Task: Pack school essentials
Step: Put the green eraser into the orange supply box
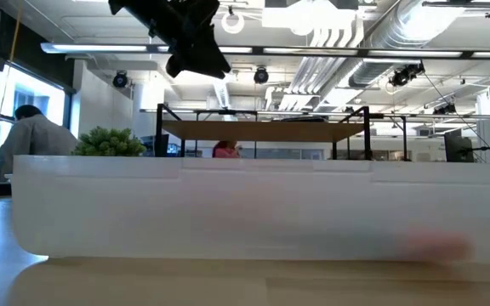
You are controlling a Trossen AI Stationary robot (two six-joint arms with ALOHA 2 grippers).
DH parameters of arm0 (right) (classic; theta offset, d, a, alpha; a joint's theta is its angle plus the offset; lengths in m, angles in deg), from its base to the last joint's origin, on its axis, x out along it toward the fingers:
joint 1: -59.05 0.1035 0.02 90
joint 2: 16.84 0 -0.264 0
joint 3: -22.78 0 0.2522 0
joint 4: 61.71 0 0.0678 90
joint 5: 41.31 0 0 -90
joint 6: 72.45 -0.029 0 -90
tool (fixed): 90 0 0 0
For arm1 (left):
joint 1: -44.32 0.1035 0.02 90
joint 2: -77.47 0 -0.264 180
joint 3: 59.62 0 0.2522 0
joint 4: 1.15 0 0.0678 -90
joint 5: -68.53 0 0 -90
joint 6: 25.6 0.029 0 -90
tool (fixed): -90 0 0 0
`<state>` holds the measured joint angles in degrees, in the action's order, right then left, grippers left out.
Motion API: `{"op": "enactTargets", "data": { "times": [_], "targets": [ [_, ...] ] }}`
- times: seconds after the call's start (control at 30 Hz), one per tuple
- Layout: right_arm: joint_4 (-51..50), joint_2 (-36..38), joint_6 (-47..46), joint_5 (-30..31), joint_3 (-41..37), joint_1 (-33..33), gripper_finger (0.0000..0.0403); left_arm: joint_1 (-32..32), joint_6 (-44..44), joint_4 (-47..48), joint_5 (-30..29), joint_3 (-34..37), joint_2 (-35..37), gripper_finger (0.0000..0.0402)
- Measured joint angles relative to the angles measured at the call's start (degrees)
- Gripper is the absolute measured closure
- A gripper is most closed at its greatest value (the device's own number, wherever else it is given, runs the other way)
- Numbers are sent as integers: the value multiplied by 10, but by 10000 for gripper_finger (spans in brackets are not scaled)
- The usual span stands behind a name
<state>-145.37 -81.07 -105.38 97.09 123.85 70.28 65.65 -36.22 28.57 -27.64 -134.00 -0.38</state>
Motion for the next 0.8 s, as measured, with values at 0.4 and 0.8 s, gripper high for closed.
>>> {"op": "enactTargets", "data": {
  "times": [0.4,0.8],
  "targets": [
    [-12,0,-11,7,0,0,6,-33,-8,-31,1,0,-25,136],
    [-12,0,-16,7,0,0,6,-79,17,-130,-1,0,-135,131]
  ]
}}
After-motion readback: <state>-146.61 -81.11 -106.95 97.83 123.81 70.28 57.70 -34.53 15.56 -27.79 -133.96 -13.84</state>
